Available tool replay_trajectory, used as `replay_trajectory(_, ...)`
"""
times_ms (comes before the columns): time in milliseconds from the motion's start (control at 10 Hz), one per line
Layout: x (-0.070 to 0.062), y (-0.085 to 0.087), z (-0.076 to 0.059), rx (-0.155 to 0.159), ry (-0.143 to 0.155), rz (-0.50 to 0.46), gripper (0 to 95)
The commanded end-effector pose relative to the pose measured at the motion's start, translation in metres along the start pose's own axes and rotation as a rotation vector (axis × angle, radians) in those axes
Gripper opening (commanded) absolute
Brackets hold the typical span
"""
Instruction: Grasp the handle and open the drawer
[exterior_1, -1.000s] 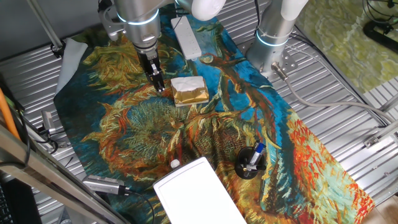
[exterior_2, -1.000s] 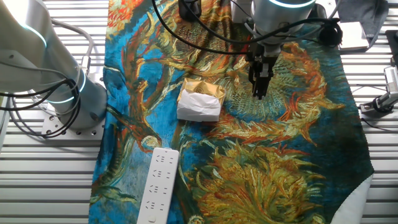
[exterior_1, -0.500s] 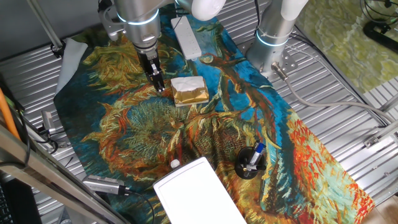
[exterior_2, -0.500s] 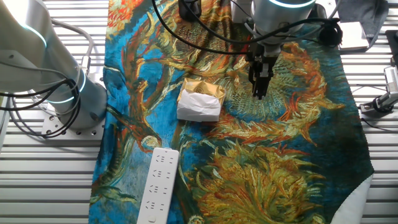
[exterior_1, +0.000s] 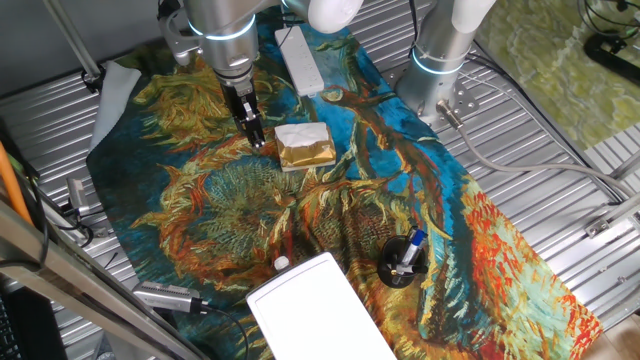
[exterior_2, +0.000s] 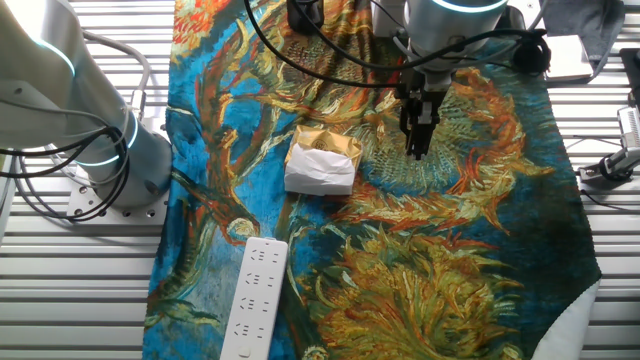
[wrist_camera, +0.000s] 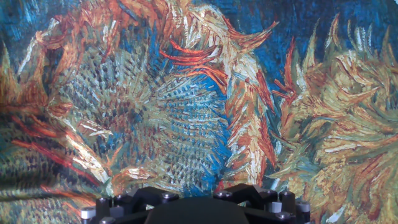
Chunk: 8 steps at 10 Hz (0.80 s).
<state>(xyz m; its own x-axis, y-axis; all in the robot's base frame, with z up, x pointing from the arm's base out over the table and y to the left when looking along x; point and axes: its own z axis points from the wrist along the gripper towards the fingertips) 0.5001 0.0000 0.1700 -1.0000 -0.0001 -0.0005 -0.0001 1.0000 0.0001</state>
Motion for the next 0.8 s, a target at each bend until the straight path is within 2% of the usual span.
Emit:
replay_trajectory(100, 0.0001, 0.0, 0.0, -0.139, -0.099, -0.722, 0.0)
replay_trajectory(800, 0.0001, 0.0, -0.0002, -0.135, -0.096, -0.718, 0.0)
